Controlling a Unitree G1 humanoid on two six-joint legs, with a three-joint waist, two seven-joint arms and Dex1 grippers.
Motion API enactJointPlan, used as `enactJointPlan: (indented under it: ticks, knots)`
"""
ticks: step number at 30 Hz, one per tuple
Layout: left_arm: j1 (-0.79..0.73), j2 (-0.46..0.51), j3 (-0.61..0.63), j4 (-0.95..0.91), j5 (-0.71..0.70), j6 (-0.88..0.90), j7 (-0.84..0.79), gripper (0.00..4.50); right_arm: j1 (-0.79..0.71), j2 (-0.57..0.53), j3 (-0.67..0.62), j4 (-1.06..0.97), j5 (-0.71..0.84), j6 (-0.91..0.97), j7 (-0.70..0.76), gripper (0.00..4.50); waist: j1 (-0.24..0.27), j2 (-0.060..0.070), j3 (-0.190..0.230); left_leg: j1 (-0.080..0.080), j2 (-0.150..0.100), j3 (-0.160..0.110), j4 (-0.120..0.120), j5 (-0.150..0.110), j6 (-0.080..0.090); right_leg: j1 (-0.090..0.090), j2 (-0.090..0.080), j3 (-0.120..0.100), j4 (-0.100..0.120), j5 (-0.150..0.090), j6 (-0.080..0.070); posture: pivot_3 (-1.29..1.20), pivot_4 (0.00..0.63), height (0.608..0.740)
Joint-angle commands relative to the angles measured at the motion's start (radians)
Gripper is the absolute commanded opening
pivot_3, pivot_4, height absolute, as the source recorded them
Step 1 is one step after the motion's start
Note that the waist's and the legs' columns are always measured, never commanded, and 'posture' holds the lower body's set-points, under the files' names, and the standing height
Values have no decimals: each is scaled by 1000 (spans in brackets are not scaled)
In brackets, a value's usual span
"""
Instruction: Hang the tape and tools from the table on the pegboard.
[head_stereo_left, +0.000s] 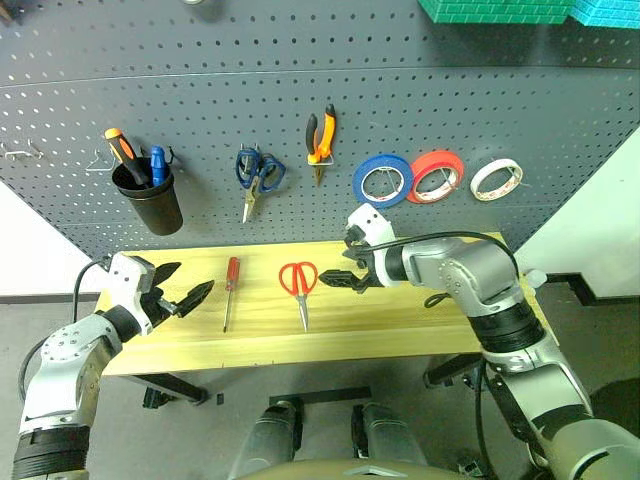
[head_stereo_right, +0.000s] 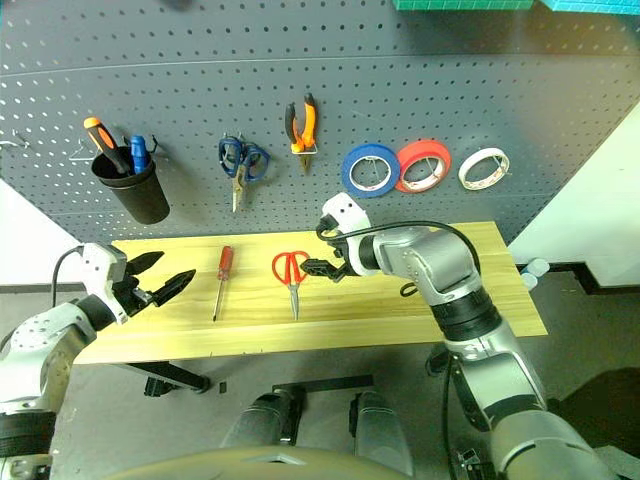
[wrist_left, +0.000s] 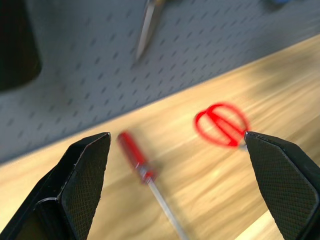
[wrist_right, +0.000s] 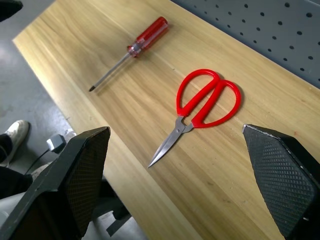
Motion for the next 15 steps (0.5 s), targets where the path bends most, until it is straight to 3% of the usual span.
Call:
enactJointPlan:
  ticks: [1,6,13,15]
  knots:
    - [23,-34,-49,-95,55,79,114,4500,-7,-12,8,-13,-14,-17,20,4451,3,0,4,0,0,0,0,0,0,0,0,0,0,0,0,154,170,740]
    - [34,-143,-106,-231,75,308,312,4500,13,-88,24,0,-40,-138,125,4451,13,-2,15,-1,0,-1,1,0,0,0,0,-1,0,0,0,156,177,740]
    - [-6,-236,-236,-333,82,510,408,4500,191,-202,-63,93,-88,-841,487,4451,33,-6,22,-1,0,-1,2,0,0,2,0,-4,-1,0,2,147,178,740]
    - [-49,-271,-247,-319,77,558,440,4500,229,-248,-76,107,-61,-897,606,4451,34,-6,27,-1,-1,-1,3,0,0,3,0,-4,-1,0,3,137,180,740]
